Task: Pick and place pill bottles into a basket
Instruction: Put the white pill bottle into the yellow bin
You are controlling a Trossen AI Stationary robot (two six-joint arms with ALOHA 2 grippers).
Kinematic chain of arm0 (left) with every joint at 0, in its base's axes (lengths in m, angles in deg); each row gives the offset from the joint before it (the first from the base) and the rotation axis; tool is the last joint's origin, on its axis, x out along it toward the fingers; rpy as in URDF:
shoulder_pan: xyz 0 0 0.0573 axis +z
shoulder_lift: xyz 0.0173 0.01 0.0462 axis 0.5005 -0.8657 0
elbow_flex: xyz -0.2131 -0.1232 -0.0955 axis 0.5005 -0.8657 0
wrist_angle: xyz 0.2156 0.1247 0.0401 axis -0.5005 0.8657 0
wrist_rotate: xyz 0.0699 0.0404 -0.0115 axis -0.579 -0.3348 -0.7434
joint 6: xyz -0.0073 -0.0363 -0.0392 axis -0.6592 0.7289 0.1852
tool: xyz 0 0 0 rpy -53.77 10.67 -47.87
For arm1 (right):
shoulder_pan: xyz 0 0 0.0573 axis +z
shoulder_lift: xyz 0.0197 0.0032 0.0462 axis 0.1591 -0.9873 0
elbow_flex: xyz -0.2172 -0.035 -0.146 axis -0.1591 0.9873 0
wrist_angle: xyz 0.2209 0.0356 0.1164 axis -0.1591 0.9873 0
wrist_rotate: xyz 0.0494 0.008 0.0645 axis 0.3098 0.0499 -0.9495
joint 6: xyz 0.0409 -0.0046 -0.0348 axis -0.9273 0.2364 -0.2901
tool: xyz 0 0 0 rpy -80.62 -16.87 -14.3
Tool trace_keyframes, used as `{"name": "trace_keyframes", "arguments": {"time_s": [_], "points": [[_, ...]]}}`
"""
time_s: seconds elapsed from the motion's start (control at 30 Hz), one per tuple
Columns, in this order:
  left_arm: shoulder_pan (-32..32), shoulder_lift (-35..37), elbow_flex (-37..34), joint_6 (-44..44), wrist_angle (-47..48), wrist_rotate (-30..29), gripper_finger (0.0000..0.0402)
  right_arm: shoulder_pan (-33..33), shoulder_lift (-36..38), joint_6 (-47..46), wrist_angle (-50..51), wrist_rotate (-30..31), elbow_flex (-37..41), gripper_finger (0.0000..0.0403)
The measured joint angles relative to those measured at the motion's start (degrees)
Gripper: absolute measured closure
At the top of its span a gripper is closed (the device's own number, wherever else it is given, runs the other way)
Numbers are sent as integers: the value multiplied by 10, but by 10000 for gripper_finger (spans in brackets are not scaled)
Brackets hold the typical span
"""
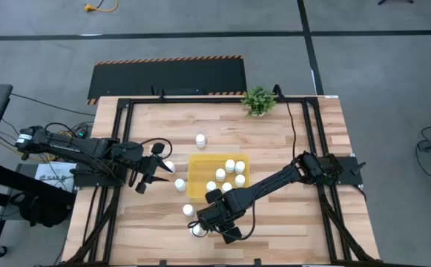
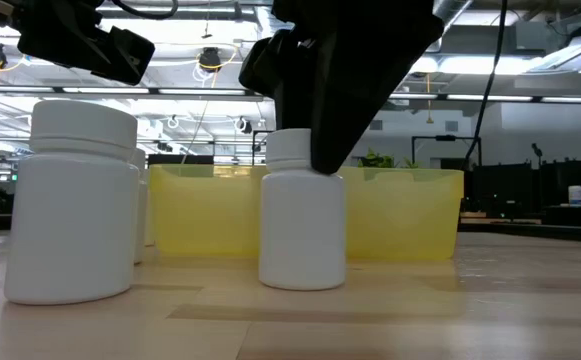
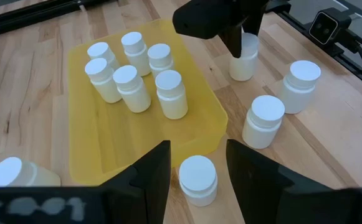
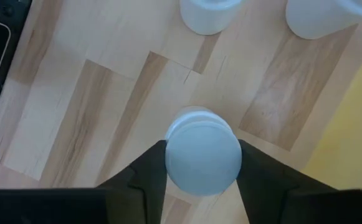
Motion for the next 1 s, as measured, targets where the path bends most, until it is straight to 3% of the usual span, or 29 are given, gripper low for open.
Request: {"name": "trace_keyframes", "arguments": {"time_s": [0.23,0.43,0.77,1.0], "points": [[0,0,0,0,0,0,257,-4,0,-31,1,1,0,224],[0,0,0,1,0,0,257,-10,2,-36,32,0,-10,253],[0,0,0,1,10,0,257,-11,3,-25,116,-1,-67,237],[0,0,0,1,9,0,257,-11,3,-24,200,-2,-117,252]]}}
